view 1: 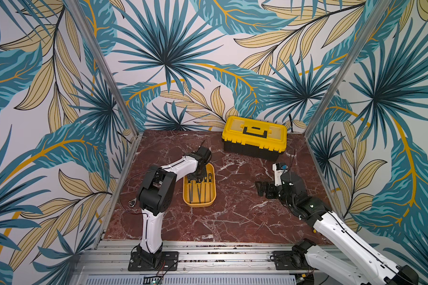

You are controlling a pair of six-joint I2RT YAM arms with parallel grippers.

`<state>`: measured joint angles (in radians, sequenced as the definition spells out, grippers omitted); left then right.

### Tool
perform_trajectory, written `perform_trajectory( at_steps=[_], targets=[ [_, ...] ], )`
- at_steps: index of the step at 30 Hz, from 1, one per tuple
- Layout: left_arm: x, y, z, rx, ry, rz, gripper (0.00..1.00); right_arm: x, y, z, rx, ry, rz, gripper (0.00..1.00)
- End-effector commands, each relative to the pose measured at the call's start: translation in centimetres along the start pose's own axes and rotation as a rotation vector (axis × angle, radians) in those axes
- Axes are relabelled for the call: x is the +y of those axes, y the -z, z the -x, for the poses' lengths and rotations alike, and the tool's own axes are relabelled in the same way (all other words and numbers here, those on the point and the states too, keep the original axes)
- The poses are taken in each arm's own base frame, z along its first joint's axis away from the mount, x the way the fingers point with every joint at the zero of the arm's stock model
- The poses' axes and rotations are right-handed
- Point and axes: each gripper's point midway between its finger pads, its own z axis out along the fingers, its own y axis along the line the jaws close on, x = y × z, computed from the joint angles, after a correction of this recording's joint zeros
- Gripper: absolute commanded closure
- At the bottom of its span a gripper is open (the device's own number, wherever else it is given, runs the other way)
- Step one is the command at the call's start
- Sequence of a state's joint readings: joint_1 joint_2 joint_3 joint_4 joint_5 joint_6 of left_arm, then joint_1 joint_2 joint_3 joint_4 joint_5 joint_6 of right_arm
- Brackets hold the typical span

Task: Take the file tool out of the storage box
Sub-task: Pick up the file tool from the storage box.

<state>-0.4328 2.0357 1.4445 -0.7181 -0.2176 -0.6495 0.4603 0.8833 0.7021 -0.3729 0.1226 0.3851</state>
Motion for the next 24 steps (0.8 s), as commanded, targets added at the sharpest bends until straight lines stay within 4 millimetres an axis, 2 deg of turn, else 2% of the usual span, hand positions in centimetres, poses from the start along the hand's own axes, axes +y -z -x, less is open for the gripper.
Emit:
perform_trajectory(
  at_steps=[1, 7, 11, 17, 21, 24],
  targets=[
    [0.3, -0.5, 0.3, -0.004, -0.012, 0.014, 0.77, -0.5, -0.1, -1.1, 0.021, -0.001, -0.018, 0.00],
    [0.0, 0.2, 0.6, -0.019, -0.008, -0.017, 0.86, -0.3, -0.2, -1.1, 0.025, -0.005, -0.008, 0.00],
    [-1.1, 1.8, 0.8, -0.042, 0.000, -0.114, 0.86, 0.7, -0.1, -1.2, 0.038, -0.032, 0.049, 0.01],
    [-2.2, 6.8, 1.4, -0.126, -0.016, -0.274, 0.86, 3.6, 1.5, -0.7, 0.069, -0.089, 0.203, 0.01],
    [-3.1, 10.8, 1.1, -0.155, -0.020, -0.405, 0.86, 6.0, 2.2, -0.8, 0.114, -0.147, 0.317, 0.03],
    [-3.8, 13.0, 0.1, -0.169, -0.021, -0.481, 0.86, 7.5, 2.7, -0.5, 0.127, -0.163, 0.373, 0.04]
  ],
)
